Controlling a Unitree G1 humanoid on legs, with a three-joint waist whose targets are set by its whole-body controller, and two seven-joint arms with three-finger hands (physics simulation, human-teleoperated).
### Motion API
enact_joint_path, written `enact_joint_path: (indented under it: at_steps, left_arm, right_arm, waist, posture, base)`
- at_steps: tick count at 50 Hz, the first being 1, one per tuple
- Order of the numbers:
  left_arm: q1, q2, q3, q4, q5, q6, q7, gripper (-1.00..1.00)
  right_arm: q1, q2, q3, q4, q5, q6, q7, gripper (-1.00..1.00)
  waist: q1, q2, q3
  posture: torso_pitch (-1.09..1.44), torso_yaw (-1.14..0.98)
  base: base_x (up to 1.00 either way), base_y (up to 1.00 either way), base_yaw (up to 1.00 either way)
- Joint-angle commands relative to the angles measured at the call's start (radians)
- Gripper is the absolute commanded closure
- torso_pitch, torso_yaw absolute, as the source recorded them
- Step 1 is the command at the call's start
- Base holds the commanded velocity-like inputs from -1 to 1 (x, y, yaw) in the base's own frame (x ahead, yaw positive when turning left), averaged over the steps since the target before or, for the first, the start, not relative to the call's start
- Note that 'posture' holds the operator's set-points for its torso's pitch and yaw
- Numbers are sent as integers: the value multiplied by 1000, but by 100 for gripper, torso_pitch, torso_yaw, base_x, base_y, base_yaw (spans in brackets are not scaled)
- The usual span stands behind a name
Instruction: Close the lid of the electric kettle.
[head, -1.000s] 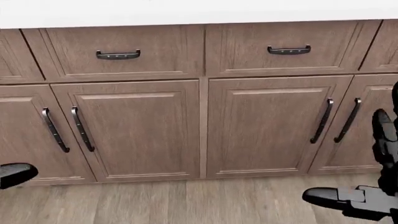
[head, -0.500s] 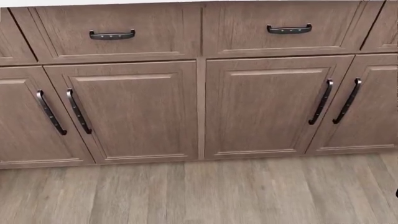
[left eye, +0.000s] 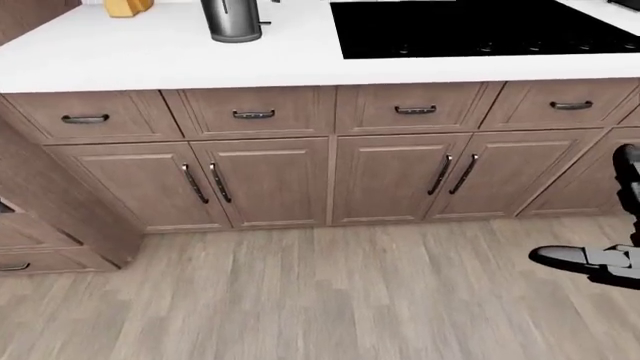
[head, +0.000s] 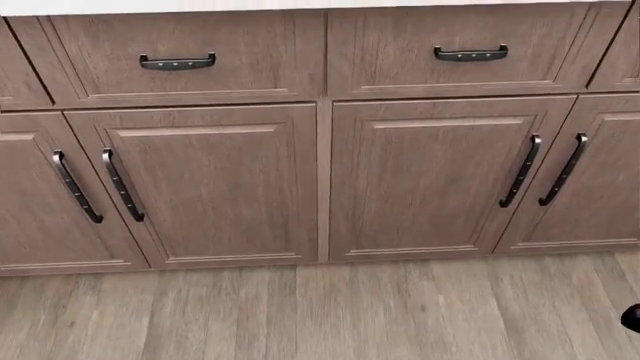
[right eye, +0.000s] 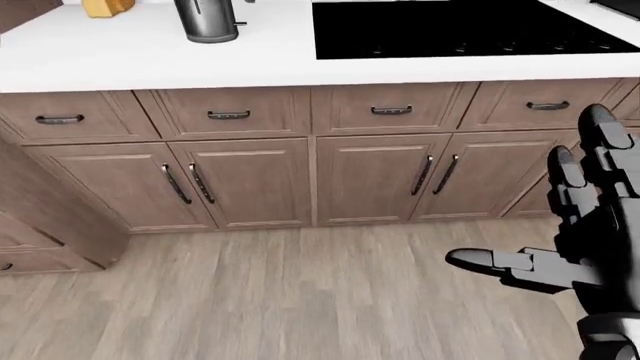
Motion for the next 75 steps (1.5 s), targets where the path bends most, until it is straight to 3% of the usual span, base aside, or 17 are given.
enact_joint_path:
  at_steps: [1, 8, 14, 24, 27, 31, 37, 40, 41, 50, 53, 54, 56, 61, 65, 66, 75]
  left_arm:
    - [-10, 20, 15, -14, 15, -25, -7, -100]
    - [-15, 7, -1, -15, 42, -25, -22, -100]
    - [-21, -4, -11, -22, 57, -20, -28, -100]
    - [-18, -26, -22, -18, 95, -27, -56, -100]
    - [-23, -30, -28, -18, 105, -27, -61, -100]
    - [-24, -36, -34, -17, 123, -27, -71, -100]
    - [-27, -42, -44, -19, 151, -29, -84, -100]
    - [-32, -47, -47, -21, 163, -25, -92, -100]
    - [-35, -45, -38, -22, 155, -18, -91, -100]
    - [-36, -50, -39, -22, 165, -16, -99, -100]
    - [-36, -50, -36, -23, 162, -13, -98, -100]
    - [-36, -50, -37, -22, 163, -15, -98, -100]
    - [-35, -52, -41, -24, 167, -16, -99, -100]
    - [-37, -48, -36, -27, 157, -10, -94, -100]
    - [-37, -50, -43, -25, 163, -14, -97, -100]
    - [-37, -52, -47, -24, 167, -16, -98, -100]
    - [-36, -50, -42, -21, 169, -17, -103, -100]
  right_arm:
    - [-10, -13, -8, -18, -48, -28, 12, -96]
    - [-17, -19, 6, -18, -70, -13, 11, -96]
    - [-12, -9, 7, -18, -78, -20, 14, -96]
    - [-23, 16, 16, -18, -120, -13, 47, -97]
    - [-26, 9, 13, -18, -107, -11, 39, -96]
    - [-28, 21, 15, -18, -127, -7, 54, -97]
    - [-34, 34, 20, -18, -155, -5, 74, -97]
    - [-35, 34, 19, -18, -154, -4, 75, -96]
    - [-34, 29, 20, -18, -147, -4, 70, -97]
    - [-27, 30, 27, -18, -151, -9, 66, -97]
    - [-30, 39, 29, -18, -167, -9, 77, -97]
    - [-30, 39, 30, -18, -167, -8, 79, -97]
    - [-34, 43, 32, -18, -176, -6, 84, -97]
    - [-38, 59, 48, -18, -209, -6, 101, -97]
    - [-43, 61, 49, -18, -213, -2, 105, -97]
    - [-42, 60, 50, -18, -212, -3, 104, -96]
    - [-41, 71, 52, -18, -230, -5, 117, -96]
  waist:
    - [0, 3, -14]
    - [-5, -21, -32]
    - [-13, 74, -45]
    - [-2, -4, -17]
    - [-3, -58, -27]
    - [-8, -49, -31]
    - [-6, 5, -21]
    - [-5, 103, -44]
    - [2, 57, -32]
    - [3, -8, -21]
    - [1, -73, -33]
    - [-10, -26, -24]
    - [-6, -49, -29]
    - [-5, -12, -21]
    - [-6, 98, -40]
    - [1, 66, -34]
    - [0, -8, -19]
  posture:
    - [0, 0]
    - [0, 0]
    - [0, 0]
    - [0, 0]
    - [0, 0]
    - [0, 0]
    - [0, 0]
    - [0, 0]
    - [0, 0]
    - [0, 0]
    - [0, 0]
    - [0, 0]
    - [0, 0]
    - [0, 0]
    - [0, 0]
    - [0, 0]
    - [0, 0]
  base:
    - [0, 0, 0]
    - [0, 22, 0]
    - [0, 26, 0]
    - [0, 26, 0]
    - [0, 26, 0]
    - [0, 26, 0]
    - [0, 26, 0]
    - [0, 26, 0]
    - [0, 26, 0]
    - [0, 26, 0]
    - [0, 24, 0]
    - [0, 24, 0]
    - [0, 24, 0]
    - [0, 24, 0]
    - [0, 24, 0]
    - [0, 25, 0]
    - [0, 25, 0]
